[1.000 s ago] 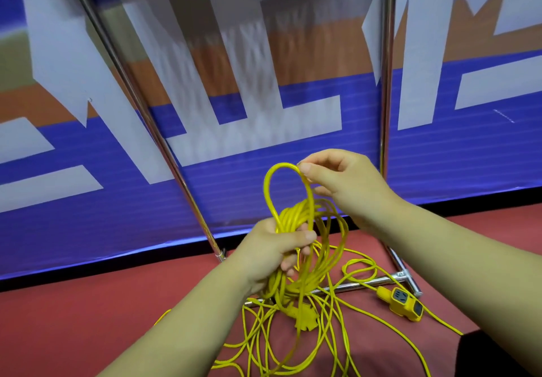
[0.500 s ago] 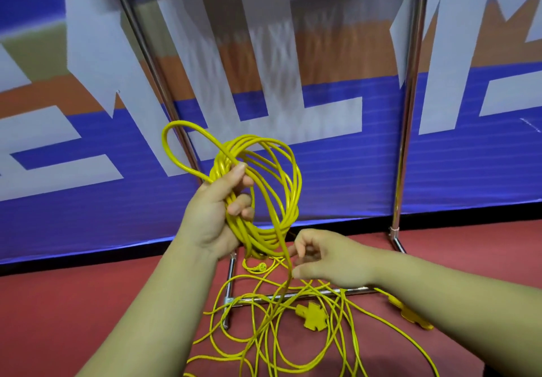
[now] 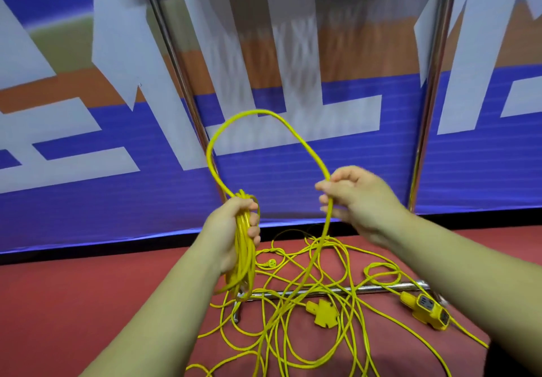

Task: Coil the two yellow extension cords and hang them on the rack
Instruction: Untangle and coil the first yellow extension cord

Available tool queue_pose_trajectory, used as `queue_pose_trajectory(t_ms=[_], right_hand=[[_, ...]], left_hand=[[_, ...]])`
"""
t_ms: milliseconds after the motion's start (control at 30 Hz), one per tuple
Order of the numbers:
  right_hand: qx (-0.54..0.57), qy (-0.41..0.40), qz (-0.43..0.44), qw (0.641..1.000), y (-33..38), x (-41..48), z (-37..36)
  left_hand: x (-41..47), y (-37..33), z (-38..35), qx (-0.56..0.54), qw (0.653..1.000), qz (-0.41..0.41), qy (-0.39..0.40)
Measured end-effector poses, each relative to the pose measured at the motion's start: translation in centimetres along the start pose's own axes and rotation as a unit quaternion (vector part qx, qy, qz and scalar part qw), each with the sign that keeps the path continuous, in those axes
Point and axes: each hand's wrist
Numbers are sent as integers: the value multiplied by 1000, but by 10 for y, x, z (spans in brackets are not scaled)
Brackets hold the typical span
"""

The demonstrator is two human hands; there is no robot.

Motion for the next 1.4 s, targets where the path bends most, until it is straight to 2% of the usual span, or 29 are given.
queue_pose_trajectory(t_ms=[100, 200, 300, 367, 467, 567, 667, 733, 833, 967, 1067, 1167, 1267, 1400], right_hand=[[-75, -119, 63, 988, 2, 19, 21], [-271, -126, 58, 952, -16, 32, 48], [-470, -48, 11, 881, -29, 35, 61], [-563, 46, -4, 825, -30, 26, 58], [-598, 197, -34, 776, -27, 6, 44], [-606, 289, -7, 742, -16, -11, 32], [-565, 329, 45, 755, 3, -23, 28], [-531, 323, 93, 778, 14, -27, 31], [-482, 298, 138, 812, 21, -26, 37], [-401, 267, 149, 864, 26, -22, 41], [-347, 232, 151, 896, 34, -20, 42], [-312, 216, 123, 917, 39, -15, 47], [-248, 259, 28, 933, 34, -9, 56], [-201, 343, -61, 915, 12, -7, 65]], left_hand=[[-2, -1, -3, -35, 999, 1, 28], [-9, -11, -10, -75, 993, -38, 84], [-16, -22, -16, -130, 981, -84, 119], [-17, -26, -18, -156, 974, -107, 120], [-14, -26, -22, -172, 972, -128, 95], [-6, -20, -23, -157, 978, -127, 54], [2, -9, -25, -46, 988, -145, -13], [3, 1, -29, 39, 990, -134, -19], [1, 15, -39, 106, 991, -70, 44], [-1, 30, -51, 175, 973, -31, 144], [-1, 33, -57, 165, 964, -6, 207], [-3, 28, -61, 157, 958, -18, 239], [-4, 15, -62, 105, 964, -49, 239], [-5, -11, -51, -14, 981, -80, 177]])
Point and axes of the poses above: each hand's wrist, its own x-axis towards the middle knuckle, its own z-axis out of the back of the hand, y = z × x, and after that the axes turned 2 degrees about x, right-handed
